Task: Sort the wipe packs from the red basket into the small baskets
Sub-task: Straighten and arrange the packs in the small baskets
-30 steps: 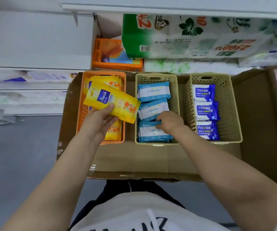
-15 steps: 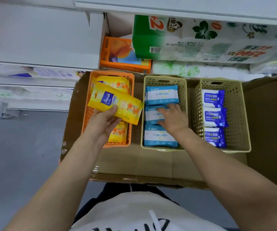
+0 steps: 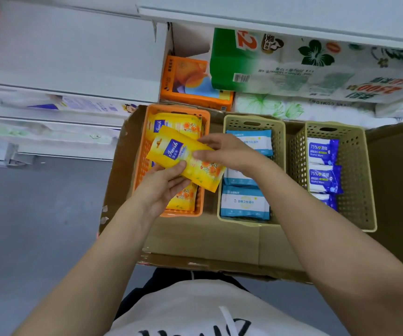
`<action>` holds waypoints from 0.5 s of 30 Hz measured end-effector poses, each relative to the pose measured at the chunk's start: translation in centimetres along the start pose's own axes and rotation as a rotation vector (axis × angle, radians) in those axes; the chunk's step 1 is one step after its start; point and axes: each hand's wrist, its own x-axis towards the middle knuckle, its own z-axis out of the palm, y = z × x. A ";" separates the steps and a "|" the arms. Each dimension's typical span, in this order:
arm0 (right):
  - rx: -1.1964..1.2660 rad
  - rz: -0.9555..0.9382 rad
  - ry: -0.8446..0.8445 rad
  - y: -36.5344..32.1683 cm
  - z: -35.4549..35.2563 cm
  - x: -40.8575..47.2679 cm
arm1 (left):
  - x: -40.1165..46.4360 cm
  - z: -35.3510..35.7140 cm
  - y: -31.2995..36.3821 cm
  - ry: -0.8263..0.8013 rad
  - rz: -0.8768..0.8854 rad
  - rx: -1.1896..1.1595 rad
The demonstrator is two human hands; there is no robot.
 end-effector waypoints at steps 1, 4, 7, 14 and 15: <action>-0.033 -0.005 -0.017 -0.3 0.2 0.5 | 0.0 -0.2 0.1 0.010 0.008 0.020; 0.095 -0.024 0.216 -0.5 0.0 1.7 | 0.5 -2.2 0.6 0.331 0.179 0.277; 0.124 -0.024 0.319 -0.1 -0.7 2.6 | 1.1 -5.0 1.1 0.596 0.335 0.528; -0.336 -0.012 0.104 -0.1 3.6 4.4 | 3.1 -7.3 1.7 0.531 0.290 0.639; -0.375 -0.022 0.084 -0.2 4.1 4.7 | 3.3 -7.5 1.9 0.513 0.271 0.623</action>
